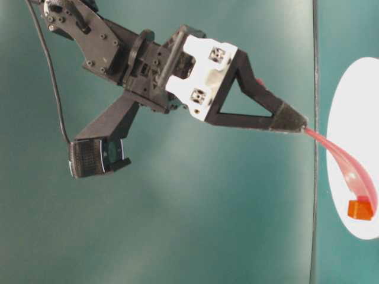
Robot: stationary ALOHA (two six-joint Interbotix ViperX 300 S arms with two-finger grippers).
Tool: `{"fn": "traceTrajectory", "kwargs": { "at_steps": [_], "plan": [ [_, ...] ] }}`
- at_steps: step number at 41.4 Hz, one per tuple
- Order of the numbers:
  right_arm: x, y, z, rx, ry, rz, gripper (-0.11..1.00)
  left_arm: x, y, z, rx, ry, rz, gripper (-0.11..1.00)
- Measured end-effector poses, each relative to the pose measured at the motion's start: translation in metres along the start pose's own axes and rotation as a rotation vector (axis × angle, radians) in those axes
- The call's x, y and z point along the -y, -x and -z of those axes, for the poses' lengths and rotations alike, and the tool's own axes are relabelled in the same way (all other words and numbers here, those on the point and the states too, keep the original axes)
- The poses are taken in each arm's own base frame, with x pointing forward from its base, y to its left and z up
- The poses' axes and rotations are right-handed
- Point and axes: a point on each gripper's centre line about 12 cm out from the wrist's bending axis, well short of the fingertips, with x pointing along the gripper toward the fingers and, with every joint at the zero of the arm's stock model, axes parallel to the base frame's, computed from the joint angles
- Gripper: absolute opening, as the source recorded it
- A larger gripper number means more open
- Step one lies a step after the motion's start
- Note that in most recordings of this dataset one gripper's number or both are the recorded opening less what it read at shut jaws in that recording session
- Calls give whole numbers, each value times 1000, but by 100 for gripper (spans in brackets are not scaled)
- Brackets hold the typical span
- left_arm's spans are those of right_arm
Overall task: Grip the spoon and scoop the red block from the bowl with right arm.
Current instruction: 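Slide the spoon under the red cube with the right gripper, then lift the spoon holding the red cube up out of the bowl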
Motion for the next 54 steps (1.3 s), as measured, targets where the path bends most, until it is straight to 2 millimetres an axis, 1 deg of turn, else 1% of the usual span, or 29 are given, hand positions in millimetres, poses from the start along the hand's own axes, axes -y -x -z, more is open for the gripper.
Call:
{"fn": "traceTrajectory", "kwargs": {
  "at_steps": [9, 19, 29, 40, 44, 54],
  "plan": [
    [2, 0, 14, 22, -3, 3, 24, 0, 0, 0, 0, 0, 0, 0],
    [1, 9, 34, 137, 3, 0, 24, 0, 0, 0, 0, 0, 0, 0],
    [1, 27, 47, 281, 7, -4, 24, 0, 0, 0, 2, 0, 0, 0],
    [1, 40, 54, 356, -12, -14, 24, 0, 0, 0, 2, 0, 0, 0],
    [0, 43, 52, 378, -28, -22, 24, 0, 0, 0, 0, 0, 0, 0],
    [1, 43, 51, 390, -76, -32, 24, 0, 0, 0, 2, 0, 0, 0]
  ]
}}
